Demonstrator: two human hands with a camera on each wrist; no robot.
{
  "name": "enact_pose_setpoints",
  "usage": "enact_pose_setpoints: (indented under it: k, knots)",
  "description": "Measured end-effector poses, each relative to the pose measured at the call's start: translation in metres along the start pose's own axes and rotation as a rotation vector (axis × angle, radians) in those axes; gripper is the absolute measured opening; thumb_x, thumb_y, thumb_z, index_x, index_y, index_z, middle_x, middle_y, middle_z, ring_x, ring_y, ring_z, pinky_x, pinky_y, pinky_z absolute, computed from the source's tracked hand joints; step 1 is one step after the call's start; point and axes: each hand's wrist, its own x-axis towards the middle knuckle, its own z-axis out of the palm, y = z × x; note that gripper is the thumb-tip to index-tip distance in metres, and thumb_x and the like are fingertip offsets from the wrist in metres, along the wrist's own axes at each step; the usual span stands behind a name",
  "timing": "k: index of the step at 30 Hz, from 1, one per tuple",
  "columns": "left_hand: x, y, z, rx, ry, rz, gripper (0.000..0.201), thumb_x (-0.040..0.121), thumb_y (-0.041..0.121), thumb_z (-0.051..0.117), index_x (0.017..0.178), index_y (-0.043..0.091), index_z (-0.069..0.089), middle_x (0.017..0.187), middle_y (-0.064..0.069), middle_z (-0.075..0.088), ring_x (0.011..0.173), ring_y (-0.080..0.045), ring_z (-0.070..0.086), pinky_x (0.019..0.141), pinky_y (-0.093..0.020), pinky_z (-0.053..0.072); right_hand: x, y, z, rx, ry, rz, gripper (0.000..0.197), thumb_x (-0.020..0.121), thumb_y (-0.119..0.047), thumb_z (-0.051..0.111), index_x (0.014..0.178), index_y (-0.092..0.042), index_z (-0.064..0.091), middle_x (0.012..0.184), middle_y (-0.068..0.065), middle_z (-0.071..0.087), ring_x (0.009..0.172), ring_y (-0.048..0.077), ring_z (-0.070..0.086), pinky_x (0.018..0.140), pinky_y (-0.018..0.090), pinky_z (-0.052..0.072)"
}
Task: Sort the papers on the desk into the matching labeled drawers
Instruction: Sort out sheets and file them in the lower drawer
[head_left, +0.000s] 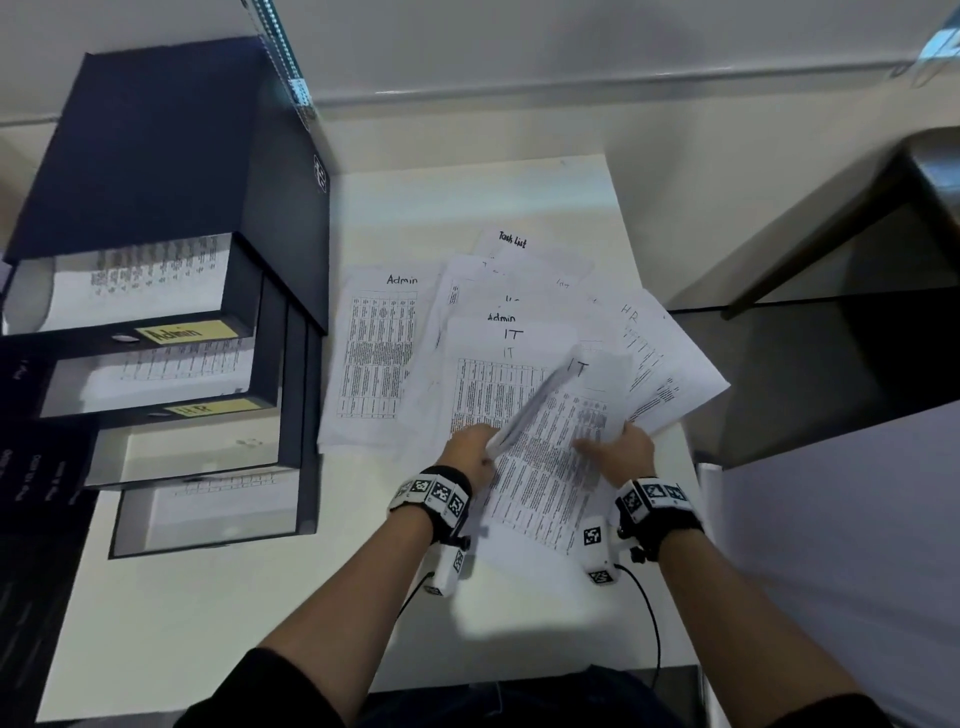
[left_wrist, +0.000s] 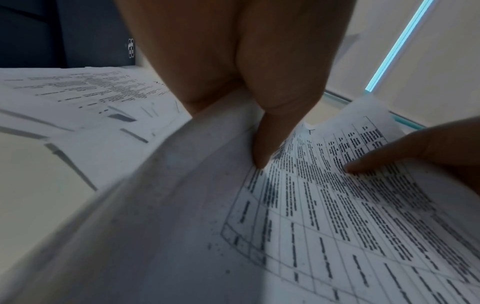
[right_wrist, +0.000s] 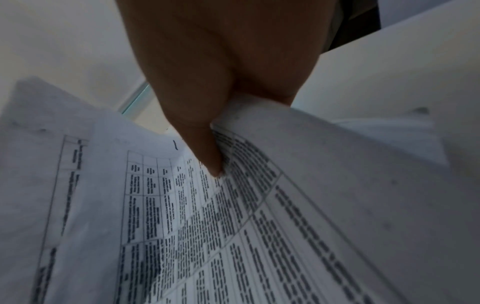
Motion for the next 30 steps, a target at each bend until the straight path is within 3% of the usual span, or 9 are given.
enact_pose_setpoints:
  k: [2, 4, 8, 11, 15, 19, 23, 26, 30]
  knots:
    - [-0.001, -0.002, 0.002, -0.057, 0.059, 0.026, 0.030, 0.090, 0.014, 0.067, 0.119, 0.007, 0.062, 0.114, -0.010, 0.065, 0.100, -0.021, 0.062, 0.085, -0.027, 0.053, -0.001, 0.002, 0.001, 0.036, 0.024, -0.027, 0.044, 0.068, -0.029, 0.088, 0.093, -0.005, 0.061, 0.092, 0.002, 0.064, 0.079, 0.016, 0.059, 0.066, 0.024, 0.049]
    - [0.003, -0.011, 0.003, -0.079, 0.216, -0.018, 0.040, 0.088, 0.030, 0.070, 0.121, 0.007, 0.065, 0.129, -0.008, 0.053, 0.115, -0.021, 0.053, 0.098, -0.030, 0.047, 0.001, 0.003, 0.004, 0.002, -0.002, 0.011, 0.053, 0.060, -0.043, 0.089, 0.075, -0.010, 0.050, 0.077, 0.004, 0.060, 0.062, 0.013, 0.053, 0.051, 0.021, 0.043]
    - [0.010, -0.028, 0.000, -0.094, 0.313, -0.197, 0.045, 0.089, 0.027, 0.069, 0.124, -0.001, 0.064, 0.156, -0.014, 0.027, 0.140, -0.028, 0.031, 0.114, -0.033, 0.030, -0.013, -0.011, 0.005, -0.124, -0.028, 0.002, 0.045, 0.079, -0.026, 0.081, 0.065, -0.015, 0.039, 0.065, -0.004, 0.045, 0.061, 0.012, 0.050, 0.054, 0.021, 0.040]
    - [0.011, -0.032, -0.004, -0.138, 0.330, -0.192, 0.049, 0.089, 0.022, 0.068, 0.129, -0.004, 0.059, 0.152, -0.014, 0.034, 0.138, -0.028, 0.036, 0.113, -0.034, 0.033, -0.015, -0.017, 0.018, -0.232, -0.018, -0.004, 0.034, 0.081, -0.028, 0.079, 0.079, -0.004, 0.054, 0.080, 0.000, 0.053, 0.083, 0.019, 0.053, 0.072, 0.024, 0.044]
    - [0.012, -0.034, -0.007, -0.170, 0.401, -0.149, 0.045, 0.091, 0.011, 0.061, 0.133, -0.004, 0.054, 0.150, -0.011, 0.040, 0.136, -0.024, 0.039, 0.114, -0.029, 0.032, -0.018, -0.027, 0.031, -0.309, 0.028, -0.055, 0.047, 0.080, -0.032, 0.078, 0.101, 0.003, 0.058, 0.112, 0.015, 0.055, 0.102, 0.029, 0.056, 0.090, 0.033, 0.049]
    - [0.007, -0.034, -0.008, -0.067, 0.435, -0.017, 0.040, 0.091, -0.004, 0.053, 0.130, -0.006, 0.057, 0.150, -0.014, 0.041, 0.135, -0.027, 0.041, 0.109, -0.021, 0.032, -0.024, -0.035, 0.037, -0.288, 0.081, -0.077, 0.042, 0.079, -0.026, 0.079, 0.101, 0.004, 0.061, 0.108, 0.016, 0.054, 0.099, 0.031, 0.058, 0.083, 0.034, 0.050]
    - [0.008, -0.039, -0.011, 0.126, 0.366, 0.027, 0.036, 0.084, -0.005, 0.059, 0.119, -0.002, 0.062, 0.150, -0.012, 0.038, 0.125, -0.029, 0.045, 0.099, -0.036, 0.048, -0.031, -0.038, 0.039, -0.303, 0.118, -0.132, 0.028, 0.080, -0.021, 0.075, 0.093, 0.002, 0.066, 0.090, 0.010, 0.057, 0.083, 0.028, 0.063, 0.068, 0.029, 0.050]
    - [0.008, -0.043, -0.006, 0.072, 0.355, 0.050, 0.039, 0.085, -0.009, 0.056, 0.123, -0.003, 0.060, 0.142, -0.014, 0.049, 0.127, -0.029, 0.046, 0.105, -0.034, 0.044, -0.034, -0.038, 0.042, -0.296, 0.139, -0.184, 0.023, 0.079, -0.014, 0.073, 0.095, 0.001, 0.069, 0.094, 0.014, 0.062, 0.081, 0.029, 0.065, 0.074, 0.036, 0.058]
    - [0.010, -0.051, -0.004, -0.048, 0.389, -0.040, 0.049, 0.085, 0.000, 0.059, 0.134, 0.002, 0.055, 0.144, -0.013, 0.040, 0.135, -0.031, 0.039, 0.113, -0.030, 0.036, -0.040, -0.037, 0.043, -0.285, 0.161, -0.255, 0.019, 0.080, -0.008, 0.071, 0.096, 0.002, 0.067, 0.104, 0.014, 0.053, 0.077, 0.022, 0.051, 0.081, 0.035, 0.055]
